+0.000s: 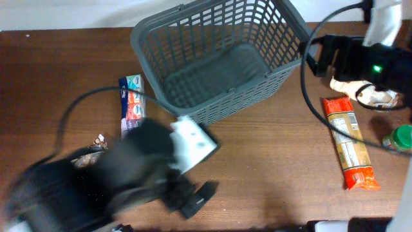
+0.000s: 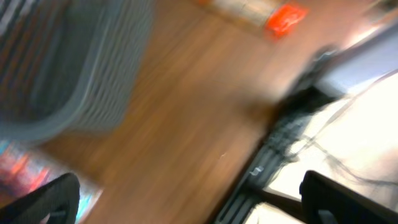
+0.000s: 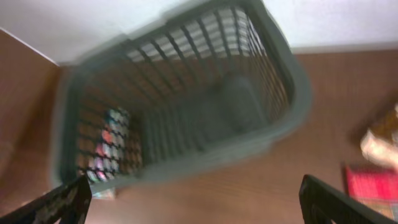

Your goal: Pack container

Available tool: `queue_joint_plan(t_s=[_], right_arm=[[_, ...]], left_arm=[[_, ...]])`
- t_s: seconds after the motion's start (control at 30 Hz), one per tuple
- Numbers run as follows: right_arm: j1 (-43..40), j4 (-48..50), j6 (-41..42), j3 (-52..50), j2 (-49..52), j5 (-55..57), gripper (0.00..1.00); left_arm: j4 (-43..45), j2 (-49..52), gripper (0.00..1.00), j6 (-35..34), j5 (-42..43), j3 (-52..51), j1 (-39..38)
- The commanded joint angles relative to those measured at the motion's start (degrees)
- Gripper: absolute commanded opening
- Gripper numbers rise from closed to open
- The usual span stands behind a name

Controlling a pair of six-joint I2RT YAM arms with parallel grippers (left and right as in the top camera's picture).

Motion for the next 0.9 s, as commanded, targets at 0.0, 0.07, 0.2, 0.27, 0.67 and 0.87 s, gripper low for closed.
queue_joint_plan(t_s=[0.0,0.07,0.2,0.27,0.67,0.87], right_arm=[[0.5,-3.8,-0.7,0.8,2.0,8.7,0.99],[0.5,-6.4,1.7,0.8,3.1,15.2,0.98],[0.5,-6.6,3.8,0.8,3.6,19.0,0.99],[0.5,-5.7,3.8,0.8,3.5,19.0,0.99],[0.5,8.3,-0.7,0.8,4.6,7.2,0.04],[1.0,11.2,3.8,0.8,6.8,8.6,0.04]], left_arm=[[0.1,3.8,0.99,-11.3,-23.1,-0.2,-5.4],[2.0,5.3,0.99,-11.3,-22.8,-0.2,-6.0],[4.2,8.0,0.99,-11.3,-19.8,-0.2,-6.1],[4.2,9.3,0.99,-11.3,-15.8,-0.2,-6.1],[2.6,15.4,0.89,-10.9,-3.4,-0.3,-6.1],[2.5,17.8,0.02,-13.4,-6.5,-0.3,-6.1]])
